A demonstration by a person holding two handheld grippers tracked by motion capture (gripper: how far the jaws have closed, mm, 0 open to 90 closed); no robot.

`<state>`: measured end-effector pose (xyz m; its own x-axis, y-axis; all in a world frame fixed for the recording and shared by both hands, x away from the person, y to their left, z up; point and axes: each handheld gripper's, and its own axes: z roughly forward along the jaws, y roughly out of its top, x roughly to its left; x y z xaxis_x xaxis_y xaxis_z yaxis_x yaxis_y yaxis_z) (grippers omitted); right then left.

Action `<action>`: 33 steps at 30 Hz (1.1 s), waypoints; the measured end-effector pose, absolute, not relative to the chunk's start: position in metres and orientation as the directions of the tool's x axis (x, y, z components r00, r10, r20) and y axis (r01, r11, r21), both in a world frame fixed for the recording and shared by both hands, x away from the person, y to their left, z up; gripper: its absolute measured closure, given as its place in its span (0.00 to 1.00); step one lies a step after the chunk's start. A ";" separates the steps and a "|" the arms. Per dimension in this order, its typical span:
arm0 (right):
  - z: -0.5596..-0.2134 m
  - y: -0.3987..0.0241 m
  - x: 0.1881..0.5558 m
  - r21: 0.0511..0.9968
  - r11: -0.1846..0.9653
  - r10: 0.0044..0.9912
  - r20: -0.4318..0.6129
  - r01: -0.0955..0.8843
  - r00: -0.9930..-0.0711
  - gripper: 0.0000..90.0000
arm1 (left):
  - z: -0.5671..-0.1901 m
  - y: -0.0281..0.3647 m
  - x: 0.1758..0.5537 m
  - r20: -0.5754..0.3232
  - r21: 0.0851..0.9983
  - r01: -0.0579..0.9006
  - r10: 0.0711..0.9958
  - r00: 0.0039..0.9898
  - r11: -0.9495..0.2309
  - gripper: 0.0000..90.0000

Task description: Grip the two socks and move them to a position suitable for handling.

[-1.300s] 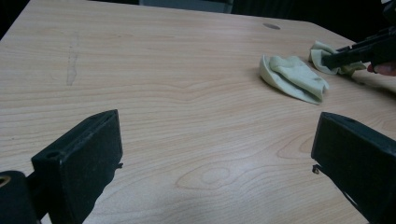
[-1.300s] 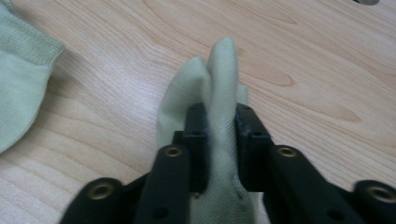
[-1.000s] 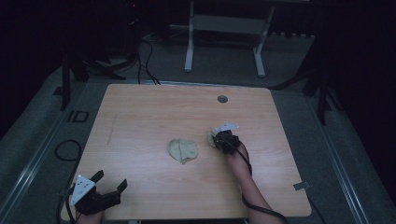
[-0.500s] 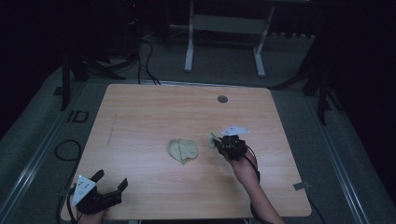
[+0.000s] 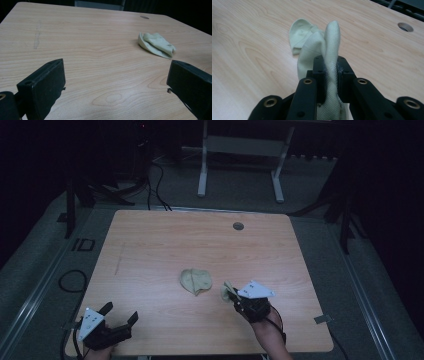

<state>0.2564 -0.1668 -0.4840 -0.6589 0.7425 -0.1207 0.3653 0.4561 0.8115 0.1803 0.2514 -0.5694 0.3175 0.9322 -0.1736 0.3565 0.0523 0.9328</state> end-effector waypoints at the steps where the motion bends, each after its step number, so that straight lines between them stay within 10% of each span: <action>1: -0.485 -0.168 0.252 0.818 0.443 0.753 -0.118 0.367 -0.647 0.89 | -0.569 0.251 0.180 -0.174 0.933 0.356 0.932 0.317 0.052 0.02; 19: -0.562 -0.161 0.234 0.720 0.485 0.780 -0.100 0.495 -0.618 0.87 | -0.570 0.237 0.181 -0.154 0.933 0.359 0.913 0.379 0.009 0.02; 25: -0.561 -0.155 0.231 0.707 0.499 0.756 -0.074 0.500 -0.650 0.54 | -0.570 0.226 0.181 -0.149 0.932 0.362 0.887 0.437 -0.022 0.02; 33: -0.536 -0.161 0.223 0.738 0.485 0.726 -0.039 0.470 -0.687 0.44 | -0.562 0.201 0.182 -0.145 0.913 0.398 0.835 0.531 -0.095 0.02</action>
<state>0.2227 -0.1614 -0.5360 -0.6866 0.7259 -0.0395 0.4699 0.4846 0.7378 0.1819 0.2010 -0.5621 0.5312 0.8348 -0.1446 0.3977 -0.0950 0.9126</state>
